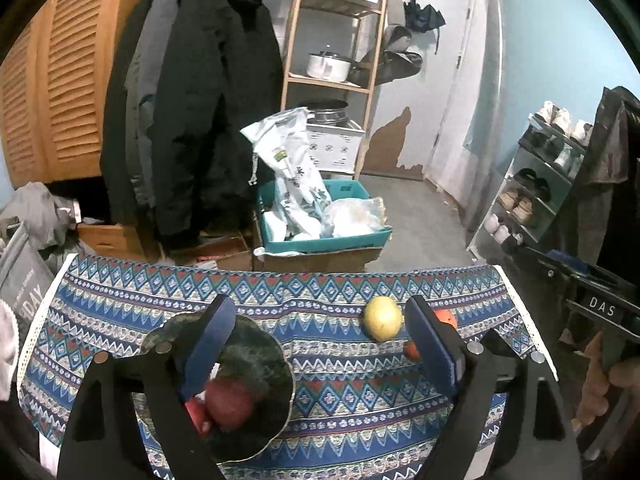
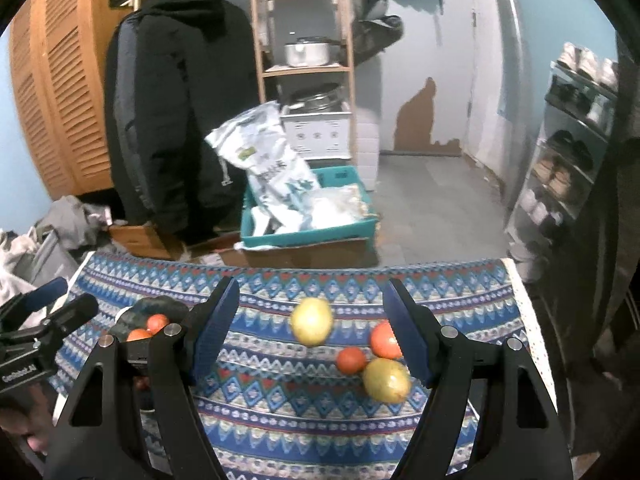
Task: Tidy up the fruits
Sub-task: 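Withdraw both open tools from the bowl toward the remaining fruit, then lower the right tool around the large mango while the left tool approaches an orange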
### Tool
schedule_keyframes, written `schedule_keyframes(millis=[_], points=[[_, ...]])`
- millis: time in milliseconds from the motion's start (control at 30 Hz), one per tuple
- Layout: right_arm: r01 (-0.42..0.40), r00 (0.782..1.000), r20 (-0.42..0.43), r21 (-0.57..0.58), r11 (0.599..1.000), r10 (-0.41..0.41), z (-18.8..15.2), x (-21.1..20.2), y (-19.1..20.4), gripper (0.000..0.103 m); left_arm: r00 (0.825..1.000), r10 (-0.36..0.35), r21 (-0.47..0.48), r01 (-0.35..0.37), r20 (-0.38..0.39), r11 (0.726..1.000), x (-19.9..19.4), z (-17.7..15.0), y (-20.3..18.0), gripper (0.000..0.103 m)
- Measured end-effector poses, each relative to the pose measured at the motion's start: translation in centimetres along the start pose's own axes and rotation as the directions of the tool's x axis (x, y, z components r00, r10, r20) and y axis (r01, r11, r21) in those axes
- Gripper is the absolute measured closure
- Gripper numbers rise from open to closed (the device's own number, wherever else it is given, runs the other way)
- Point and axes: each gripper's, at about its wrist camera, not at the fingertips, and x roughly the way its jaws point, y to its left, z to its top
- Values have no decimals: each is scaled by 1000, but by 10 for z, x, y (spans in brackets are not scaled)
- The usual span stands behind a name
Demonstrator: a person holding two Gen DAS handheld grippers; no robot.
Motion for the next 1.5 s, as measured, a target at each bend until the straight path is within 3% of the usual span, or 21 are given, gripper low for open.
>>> schedule_keyframes(millis=[433,867,1267,1500], points=[[65,998,1,68,996,-65,-14,-15,-57,28,999,-45,87,48,-28,995,15,0,-52,14],[78,996,-52,97,992,-73,-31,4,-88,27,994,-58,135,70,-94,988,48,-8,-82,14],[70,983,-179,117,991,-48,-58,64,-105,27,980,-23,171,57,-195,984,102,-30,-92,14],[64,955,-294,105,992,-30,-83,108,-108,27,960,-10,139,51,-281,989,136,-48,-87,14]])
